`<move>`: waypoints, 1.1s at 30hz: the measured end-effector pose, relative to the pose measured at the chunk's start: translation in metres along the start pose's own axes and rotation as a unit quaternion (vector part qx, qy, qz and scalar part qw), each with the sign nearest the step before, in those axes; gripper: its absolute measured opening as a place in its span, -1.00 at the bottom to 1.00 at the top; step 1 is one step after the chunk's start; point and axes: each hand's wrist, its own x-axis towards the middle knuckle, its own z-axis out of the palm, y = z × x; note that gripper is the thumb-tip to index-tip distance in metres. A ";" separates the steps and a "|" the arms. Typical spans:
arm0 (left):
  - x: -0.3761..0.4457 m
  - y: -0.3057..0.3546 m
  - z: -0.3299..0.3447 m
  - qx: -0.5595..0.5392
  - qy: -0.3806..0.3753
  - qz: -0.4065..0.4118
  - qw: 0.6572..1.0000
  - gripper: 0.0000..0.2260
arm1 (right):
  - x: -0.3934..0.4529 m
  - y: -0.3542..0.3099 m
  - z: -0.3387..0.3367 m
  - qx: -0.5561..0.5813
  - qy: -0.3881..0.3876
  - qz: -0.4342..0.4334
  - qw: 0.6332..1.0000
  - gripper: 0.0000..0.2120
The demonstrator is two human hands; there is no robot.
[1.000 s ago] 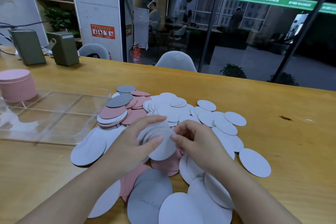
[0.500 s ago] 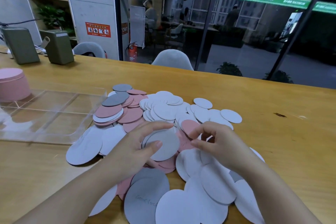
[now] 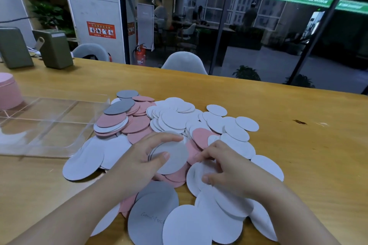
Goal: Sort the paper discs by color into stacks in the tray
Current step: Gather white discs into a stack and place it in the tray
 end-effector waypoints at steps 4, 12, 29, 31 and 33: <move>0.001 0.001 0.002 0.006 0.009 0.007 1.000 -0.55 | 0.002 -0.003 0.001 0.037 0.053 -0.033 0.997 -0.79; -0.001 0.002 0.007 -0.057 0.013 0.018 0.998 -0.84 | 0.004 -0.015 0.011 0.213 0.158 -0.059 0.962 -0.85; -0.003 0.005 0.005 0.130 0.004 0.057 0.990 -0.53 | -0.027 0.007 -0.024 -0.026 -0.049 0.011 0.998 -0.70; -0.003 0.004 0.005 0.130 0.006 0.062 0.990 -0.54 | -0.032 0.010 -0.026 -0.029 -0.064 0.035 0.997 -0.62; -0.002 0.004 0.005 0.131 0.005 0.065 0.989 -0.57 | -0.037 0.013 -0.027 -0.034 -0.069 0.058 0.995 -0.55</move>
